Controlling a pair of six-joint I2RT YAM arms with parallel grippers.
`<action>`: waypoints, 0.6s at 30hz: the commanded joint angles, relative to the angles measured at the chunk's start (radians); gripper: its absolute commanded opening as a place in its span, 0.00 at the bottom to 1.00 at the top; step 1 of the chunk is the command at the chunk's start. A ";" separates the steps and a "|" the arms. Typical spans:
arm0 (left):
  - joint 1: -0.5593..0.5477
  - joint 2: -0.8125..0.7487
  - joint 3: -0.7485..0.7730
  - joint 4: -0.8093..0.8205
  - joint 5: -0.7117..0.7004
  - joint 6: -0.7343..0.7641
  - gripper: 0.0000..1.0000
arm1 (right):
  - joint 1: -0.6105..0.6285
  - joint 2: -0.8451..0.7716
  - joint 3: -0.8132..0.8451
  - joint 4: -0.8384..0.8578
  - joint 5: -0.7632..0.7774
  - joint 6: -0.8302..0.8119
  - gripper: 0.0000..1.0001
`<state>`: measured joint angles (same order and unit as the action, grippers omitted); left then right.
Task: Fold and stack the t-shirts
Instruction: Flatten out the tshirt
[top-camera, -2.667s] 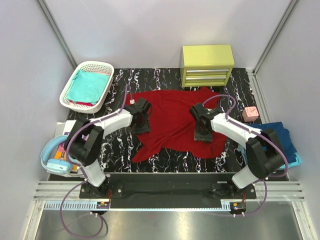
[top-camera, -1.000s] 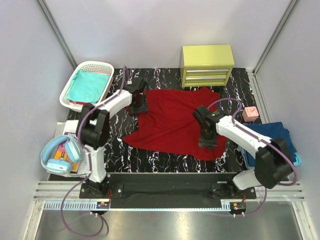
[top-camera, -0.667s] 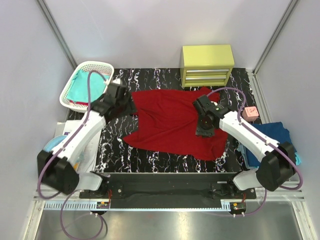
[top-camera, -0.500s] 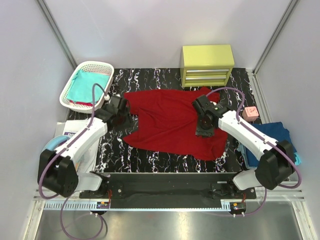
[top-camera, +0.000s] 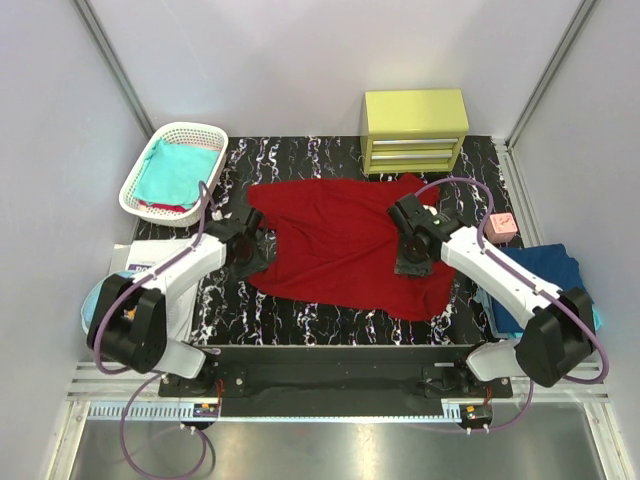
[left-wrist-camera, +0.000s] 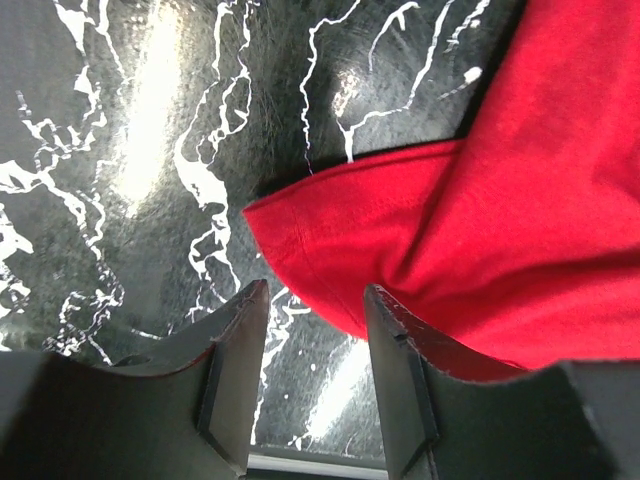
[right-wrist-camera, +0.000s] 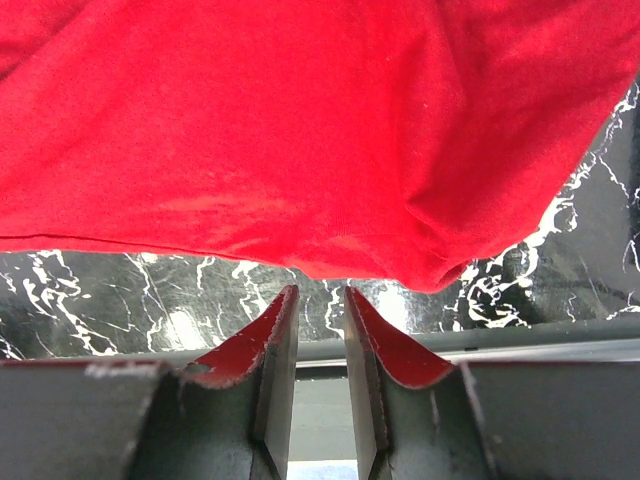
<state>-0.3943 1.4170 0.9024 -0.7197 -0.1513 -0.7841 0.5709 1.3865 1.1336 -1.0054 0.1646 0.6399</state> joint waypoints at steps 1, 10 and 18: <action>0.002 0.057 0.007 0.066 -0.007 -0.011 0.47 | 0.011 -0.046 -0.020 0.010 0.023 -0.005 0.32; 0.014 0.180 0.069 0.100 -0.005 0.005 0.43 | 0.009 -0.044 -0.018 0.010 0.021 -0.022 0.32; 0.015 0.207 0.076 0.108 0.006 0.012 0.21 | 0.009 -0.040 -0.021 0.011 0.036 -0.026 0.32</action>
<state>-0.3843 1.6165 0.9428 -0.6430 -0.1490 -0.7799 0.5709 1.3682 1.1114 -1.0073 0.1680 0.6250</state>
